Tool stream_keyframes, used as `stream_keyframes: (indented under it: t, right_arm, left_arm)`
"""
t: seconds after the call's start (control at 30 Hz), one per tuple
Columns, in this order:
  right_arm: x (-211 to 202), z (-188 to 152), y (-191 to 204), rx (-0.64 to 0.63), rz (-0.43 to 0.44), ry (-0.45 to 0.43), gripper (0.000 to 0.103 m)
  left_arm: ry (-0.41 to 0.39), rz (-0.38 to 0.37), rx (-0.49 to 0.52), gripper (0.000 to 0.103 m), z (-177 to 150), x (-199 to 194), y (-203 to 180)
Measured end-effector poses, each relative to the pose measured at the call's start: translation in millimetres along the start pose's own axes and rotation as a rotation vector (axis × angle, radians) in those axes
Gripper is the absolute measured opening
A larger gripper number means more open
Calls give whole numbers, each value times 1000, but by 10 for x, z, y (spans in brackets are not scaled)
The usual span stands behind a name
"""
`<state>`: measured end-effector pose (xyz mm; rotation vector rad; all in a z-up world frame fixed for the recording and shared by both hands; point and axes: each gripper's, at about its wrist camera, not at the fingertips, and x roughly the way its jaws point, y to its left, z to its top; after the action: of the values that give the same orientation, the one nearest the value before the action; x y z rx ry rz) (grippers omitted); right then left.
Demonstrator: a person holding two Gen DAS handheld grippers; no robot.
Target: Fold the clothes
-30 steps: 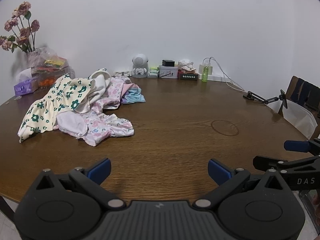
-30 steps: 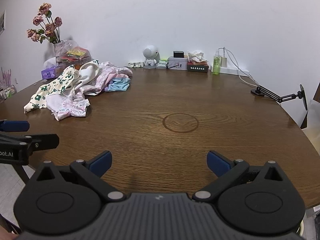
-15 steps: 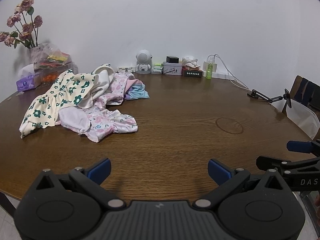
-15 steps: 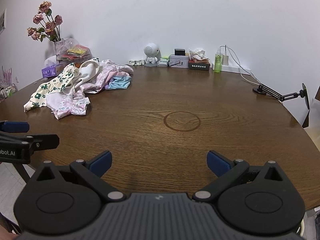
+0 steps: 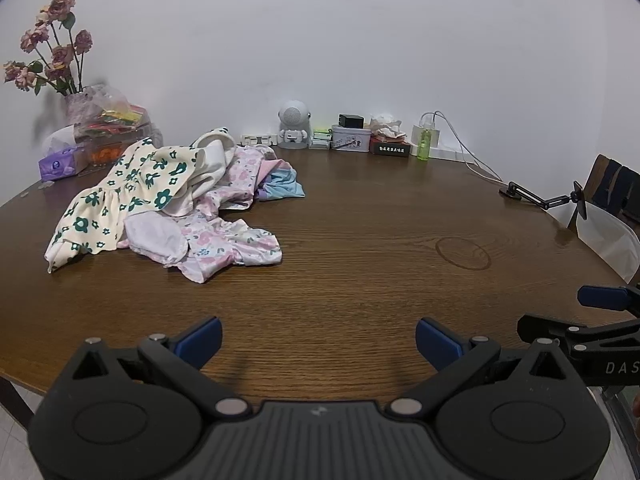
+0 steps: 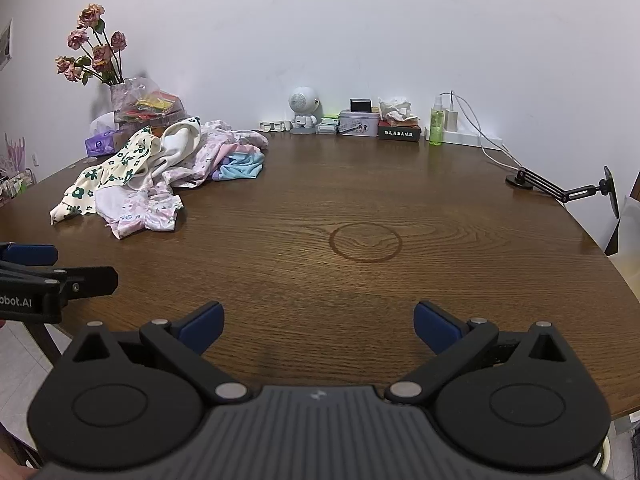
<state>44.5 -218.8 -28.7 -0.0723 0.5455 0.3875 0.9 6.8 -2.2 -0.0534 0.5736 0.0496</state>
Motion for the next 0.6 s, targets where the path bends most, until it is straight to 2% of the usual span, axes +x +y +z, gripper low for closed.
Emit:
stream_keyframes:
  t: [0.6]
  right_arm:
    - [-10,24,17,-15,7,6,103]
  left_arm:
    - [-3,5,-16,103,-18,-15,41]
